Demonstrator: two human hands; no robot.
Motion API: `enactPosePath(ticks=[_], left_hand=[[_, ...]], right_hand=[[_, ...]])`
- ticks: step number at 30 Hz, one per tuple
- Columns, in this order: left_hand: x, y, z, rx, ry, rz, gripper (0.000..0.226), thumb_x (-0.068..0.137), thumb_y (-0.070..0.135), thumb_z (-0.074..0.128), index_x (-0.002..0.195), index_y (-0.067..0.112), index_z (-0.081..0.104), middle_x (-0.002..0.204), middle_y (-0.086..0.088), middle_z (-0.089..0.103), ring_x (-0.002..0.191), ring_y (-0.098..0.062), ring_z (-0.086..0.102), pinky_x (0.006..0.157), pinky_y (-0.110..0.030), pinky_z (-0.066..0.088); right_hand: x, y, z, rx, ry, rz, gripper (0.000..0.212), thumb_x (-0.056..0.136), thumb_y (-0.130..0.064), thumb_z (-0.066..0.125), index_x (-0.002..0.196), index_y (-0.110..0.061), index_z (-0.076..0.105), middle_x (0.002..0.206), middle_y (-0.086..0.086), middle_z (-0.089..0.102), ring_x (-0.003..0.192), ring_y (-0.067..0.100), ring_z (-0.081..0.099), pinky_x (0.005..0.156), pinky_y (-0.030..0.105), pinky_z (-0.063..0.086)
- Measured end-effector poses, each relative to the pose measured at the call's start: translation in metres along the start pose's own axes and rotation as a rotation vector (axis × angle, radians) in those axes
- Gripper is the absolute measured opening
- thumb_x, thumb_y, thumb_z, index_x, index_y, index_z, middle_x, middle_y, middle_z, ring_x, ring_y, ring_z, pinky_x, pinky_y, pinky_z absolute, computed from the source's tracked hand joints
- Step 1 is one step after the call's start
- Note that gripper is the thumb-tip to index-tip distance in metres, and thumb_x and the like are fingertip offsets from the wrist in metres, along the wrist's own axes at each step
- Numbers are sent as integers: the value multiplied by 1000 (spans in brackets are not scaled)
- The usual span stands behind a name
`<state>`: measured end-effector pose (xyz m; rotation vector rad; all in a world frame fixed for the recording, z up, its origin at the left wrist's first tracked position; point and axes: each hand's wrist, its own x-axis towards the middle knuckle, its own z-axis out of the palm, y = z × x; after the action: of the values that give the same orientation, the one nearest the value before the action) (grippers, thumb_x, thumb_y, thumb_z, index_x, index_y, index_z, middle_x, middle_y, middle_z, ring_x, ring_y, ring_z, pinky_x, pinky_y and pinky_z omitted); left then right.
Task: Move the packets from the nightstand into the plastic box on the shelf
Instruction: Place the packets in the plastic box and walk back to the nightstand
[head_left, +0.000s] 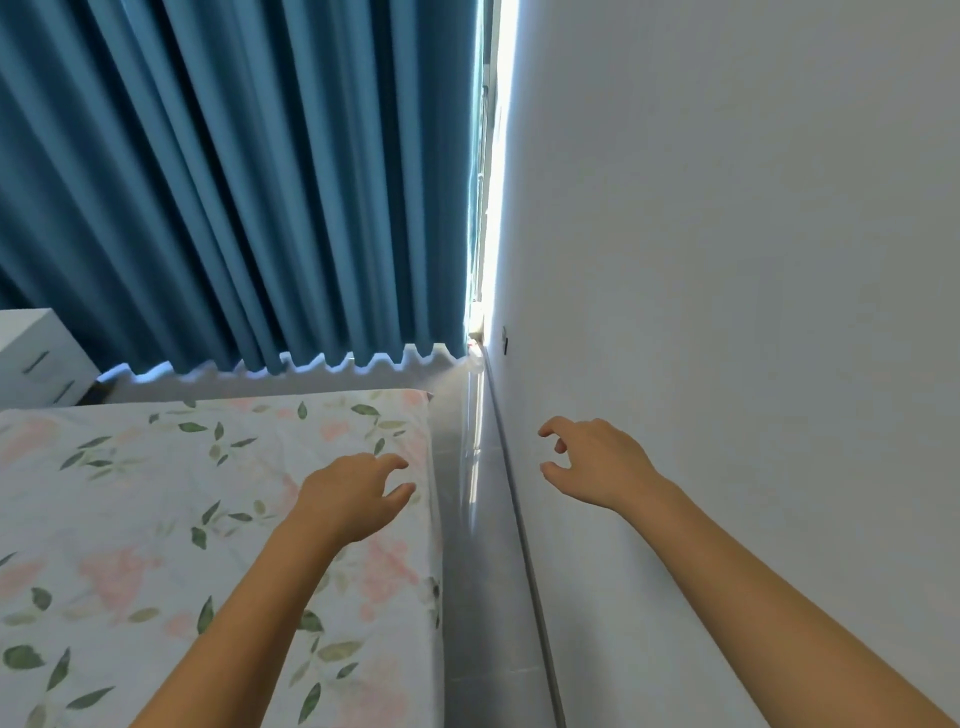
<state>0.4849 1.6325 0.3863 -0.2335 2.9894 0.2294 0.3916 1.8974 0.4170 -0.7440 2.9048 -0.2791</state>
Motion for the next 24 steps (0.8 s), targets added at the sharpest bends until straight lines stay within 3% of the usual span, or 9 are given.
enactPosePath(ticks=[14,24], left_hand=[[315,2,-28,-62,33,-54,48,95,54,42,138,34,45,130,7,62,116,-15,59,88,-34,51],[483,-28,-49,-95,-30,-84,45,99,46,41,142,31,43,136,5,59,122,-16,56,95,-35,50]], right_hand=[[314,80,-29,76,-88,45,51,91,-42,55,139,-29,42,122,-1,63,113,20,58,94,36,50],[483,103,-39,74,-155,45,52,92,-41,53,141,-29,41,125,0,62,118,22,56,98,37,46]])
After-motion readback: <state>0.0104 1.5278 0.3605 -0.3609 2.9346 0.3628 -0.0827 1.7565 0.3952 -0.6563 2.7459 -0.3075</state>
